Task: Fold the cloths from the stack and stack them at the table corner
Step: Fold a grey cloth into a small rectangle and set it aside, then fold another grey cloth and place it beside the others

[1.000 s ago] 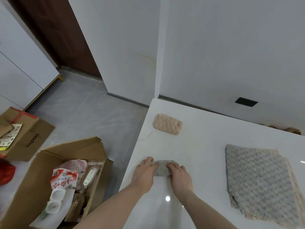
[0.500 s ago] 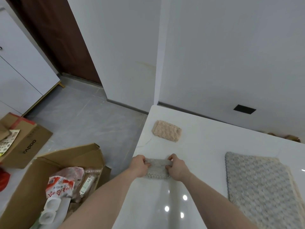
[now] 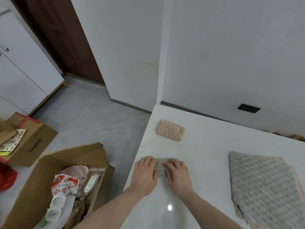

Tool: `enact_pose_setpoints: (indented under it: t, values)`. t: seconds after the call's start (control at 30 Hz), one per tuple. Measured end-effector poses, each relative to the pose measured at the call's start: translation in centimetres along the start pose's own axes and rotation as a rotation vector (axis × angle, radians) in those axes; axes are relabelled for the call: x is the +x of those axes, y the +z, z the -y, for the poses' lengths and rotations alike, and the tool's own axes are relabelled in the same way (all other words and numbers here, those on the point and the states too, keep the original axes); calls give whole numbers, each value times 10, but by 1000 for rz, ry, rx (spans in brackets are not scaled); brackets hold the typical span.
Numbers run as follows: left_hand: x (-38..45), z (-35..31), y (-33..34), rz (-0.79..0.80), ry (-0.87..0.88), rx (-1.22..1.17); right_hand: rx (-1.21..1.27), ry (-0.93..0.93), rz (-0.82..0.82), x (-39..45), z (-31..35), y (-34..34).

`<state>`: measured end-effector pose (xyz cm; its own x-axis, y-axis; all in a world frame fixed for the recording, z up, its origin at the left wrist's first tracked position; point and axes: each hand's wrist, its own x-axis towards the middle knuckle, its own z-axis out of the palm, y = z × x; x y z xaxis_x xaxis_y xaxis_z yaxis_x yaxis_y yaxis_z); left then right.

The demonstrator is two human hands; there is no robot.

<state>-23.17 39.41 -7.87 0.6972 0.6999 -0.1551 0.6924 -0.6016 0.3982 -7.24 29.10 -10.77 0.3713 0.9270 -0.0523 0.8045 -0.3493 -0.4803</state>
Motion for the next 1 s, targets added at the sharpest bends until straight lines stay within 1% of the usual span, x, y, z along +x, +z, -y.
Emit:
enact_pose_setpoints:
  t: [0.1,0.13,0.27,0.4,0.53,0.7,0.8,0.93,1.0]
  values:
    - [-5,0,-2,46,-40,-5,2,9,70,1,3,-9]
    - [-7,-1,-5,32,-41,-28,13,19,74,0,5,-14]
    - [-14,-3,-23,-44,-47,-95,89,76,30,-11,14,-40]
    - [-24,-6,-41,-8,-27,-151,173,148,-27,-40,23,-72]
    - [-34,-21,-54,-11,-2,-167,246,248,-33,-78,24,-105]
    - [-39,-67,-59,34,65,-213,339,379,-81,-130,4,-137]
    - [-43,-109,-54,97,153,-231,367,449,-112,-160,-15,-155]
    - [-47,-166,-39,197,253,-200,380,475,-164,-188,-53,-179]
    - [-45,-184,-31,207,236,-168,409,479,-197,-198,-72,-189]
